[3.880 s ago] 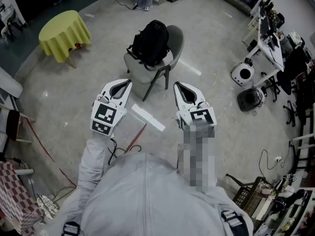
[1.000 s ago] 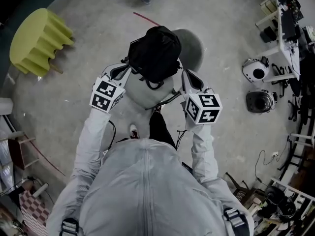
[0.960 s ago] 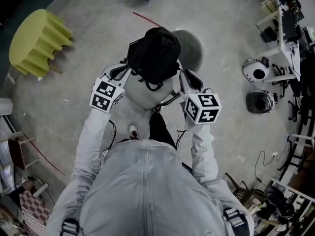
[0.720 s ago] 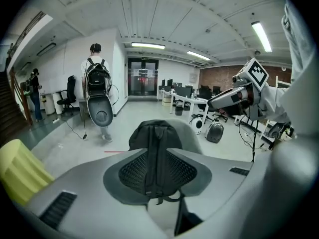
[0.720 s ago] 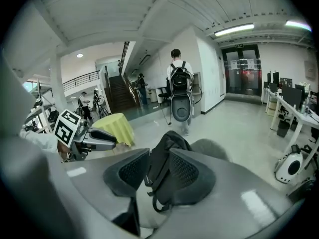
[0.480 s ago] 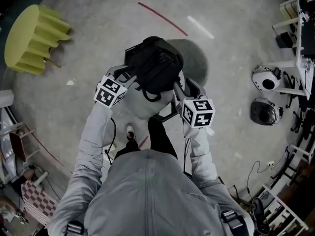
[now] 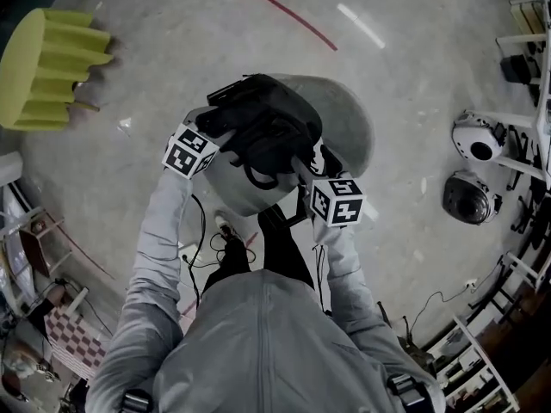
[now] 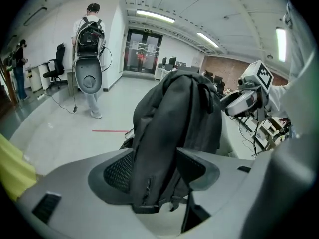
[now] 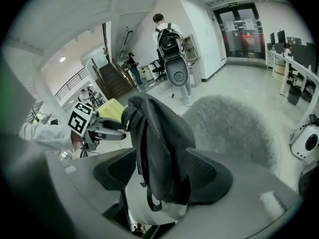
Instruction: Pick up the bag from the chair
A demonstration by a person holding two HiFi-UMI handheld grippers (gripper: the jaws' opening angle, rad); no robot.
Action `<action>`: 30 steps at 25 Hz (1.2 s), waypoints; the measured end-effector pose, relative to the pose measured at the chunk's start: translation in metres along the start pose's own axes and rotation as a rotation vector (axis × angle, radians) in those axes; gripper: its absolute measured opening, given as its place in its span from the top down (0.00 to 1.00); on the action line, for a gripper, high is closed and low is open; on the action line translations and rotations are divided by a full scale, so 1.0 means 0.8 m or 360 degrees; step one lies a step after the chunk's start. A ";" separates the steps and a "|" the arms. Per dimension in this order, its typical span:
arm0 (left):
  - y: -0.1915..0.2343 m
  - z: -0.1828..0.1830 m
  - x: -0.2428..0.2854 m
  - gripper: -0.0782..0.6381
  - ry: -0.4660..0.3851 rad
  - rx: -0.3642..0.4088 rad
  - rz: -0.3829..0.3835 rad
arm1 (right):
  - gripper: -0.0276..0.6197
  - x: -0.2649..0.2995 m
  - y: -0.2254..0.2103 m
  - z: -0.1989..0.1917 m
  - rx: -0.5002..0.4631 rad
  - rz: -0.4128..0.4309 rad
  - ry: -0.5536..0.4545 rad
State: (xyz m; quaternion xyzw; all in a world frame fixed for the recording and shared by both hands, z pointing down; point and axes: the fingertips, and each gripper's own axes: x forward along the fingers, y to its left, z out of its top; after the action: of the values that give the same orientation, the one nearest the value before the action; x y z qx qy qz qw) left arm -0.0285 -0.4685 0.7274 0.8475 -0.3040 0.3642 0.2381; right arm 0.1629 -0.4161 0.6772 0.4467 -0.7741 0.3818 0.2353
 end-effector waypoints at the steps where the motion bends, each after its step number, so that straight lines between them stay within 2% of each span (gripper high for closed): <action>1: 0.003 0.003 0.007 0.52 0.0000 0.0027 -0.0011 | 0.48 0.007 -0.006 -0.005 -0.0008 0.0002 0.0035; 3: 0.006 0.008 0.019 0.46 0.0010 0.0096 -0.0048 | 0.48 0.019 -0.015 -0.016 -0.0024 0.0009 0.0103; 7: 0.010 0.015 0.039 0.42 0.0033 0.0192 -0.0104 | 0.48 0.036 -0.020 -0.038 -0.0033 0.0041 0.0205; 12: 0.005 0.017 0.062 0.42 0.0087 0.0195 -0.0248 | 0.49 0.054 -0.018 -0.043 0.0051 0.0052 0.0209; 13: 0.003 0.017 0.065 0.42 0.0092 0.0184 -0.0270 | 0.51 0.056 -0.019 -0.041 0.0061 0.0037 0.0196; 15: 0.002 0.017 0.068 0.43 0.0092 0.0172 -0.0281 | 0.64 0.058 -0.017 -0.038 0.0061 0.0026 0.0178; 16: 0.001 0.016 0.068 0.45 0.0091 0.0169 -0.0277 | 0.72 0.060 -0.013 -0.037 0.0050 0.0025 0.0176; 20: -0.012 0.006 0.062 0.59 0.0072 0.0161 -0.0252 | 0.84 0.060 -0.003 -0.040 -0.0025 0.0047 0.0171; 22: -0.021 0.002 0.058 0.66 0.0042 0.0141 -0.0233 | 0.86 0.058 0.000 -0.041 -0.0046 0.0074 0.0168; 27: -0.023 -0.026 0.030 0.73 -0.0073 0.0029 -0.0132 | 0.88 0.053 0.040 -0.057 -0.0164 0.0114 0.0180; 30: -0.038 -0.036 0.004 0.76 -0.0140 -0.0027 -0.0092 | 0.88 0.032 0.063 -0.066 -0.0180 0.0110 0.0155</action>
State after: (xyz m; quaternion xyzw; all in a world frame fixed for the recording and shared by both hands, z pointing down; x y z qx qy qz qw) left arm -0.0194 -0.4301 0.7419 0.8690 -0.2928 0.3170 0.2421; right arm 0.1076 -0.3713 0.7082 0.3865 -0.7971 0.3666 0.2843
